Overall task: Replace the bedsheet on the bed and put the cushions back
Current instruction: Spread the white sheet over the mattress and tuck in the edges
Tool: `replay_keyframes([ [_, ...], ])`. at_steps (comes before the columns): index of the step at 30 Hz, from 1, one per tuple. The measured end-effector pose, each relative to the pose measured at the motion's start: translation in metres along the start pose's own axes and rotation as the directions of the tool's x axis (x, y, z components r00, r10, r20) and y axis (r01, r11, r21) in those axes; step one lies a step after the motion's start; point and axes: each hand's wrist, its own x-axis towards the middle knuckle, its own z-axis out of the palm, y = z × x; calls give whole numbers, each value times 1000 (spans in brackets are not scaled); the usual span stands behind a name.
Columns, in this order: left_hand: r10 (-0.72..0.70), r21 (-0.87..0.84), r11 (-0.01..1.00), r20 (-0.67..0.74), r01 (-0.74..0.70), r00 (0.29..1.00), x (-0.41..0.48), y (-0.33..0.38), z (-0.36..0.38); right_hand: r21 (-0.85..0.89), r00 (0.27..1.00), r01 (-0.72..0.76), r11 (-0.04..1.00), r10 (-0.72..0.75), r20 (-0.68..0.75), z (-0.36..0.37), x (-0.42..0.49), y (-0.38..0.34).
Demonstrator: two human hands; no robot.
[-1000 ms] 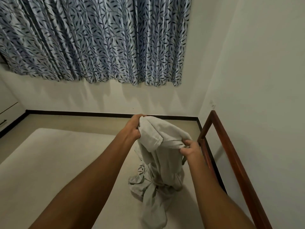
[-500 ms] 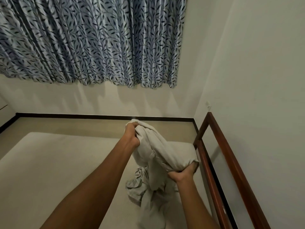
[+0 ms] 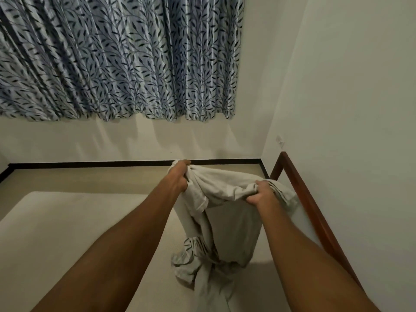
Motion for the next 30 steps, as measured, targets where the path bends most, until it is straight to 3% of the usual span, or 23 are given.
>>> replay_keyframes([
  [2,27,36,999,8,-27,1000,7,21,21,-94,994,93,991,-98,-54,21,29,-28],
  [3,46,46,998,1,-46,999,15,33,34,-126,992,126,984,-127,3,27,36,-43],
  [8,185,-46,982,19,-184,983,32,107,106,11,933,299,954,-294,207,104,6,-129],
  [12,386,-138,915,19,-380,922,14,185,151,95,816,444,891,-446,368,168,-27,-207],
  [15,552,-207,821,51,-532,832,-16,249,176,156,686,556,816,-557,469,215,-57,-259],
  [18,676,-276,717,51,-640,736,-43,307,190,248,558,538,806,-561,611,248,-95,-299],
  [21,726,-330,660,47,-675,686,-71,327,197,276,493,547,790,-571,657,260,-128,-321],
  [24,724,-333,658,31,-676,689,-88,304,198,251,513,569,783,-576,636,245,-130,-317],
  [30,557,-115,827,37,-550,830,-53,209,173,155,740,483,862,-496,453,151,-77,-254],
])
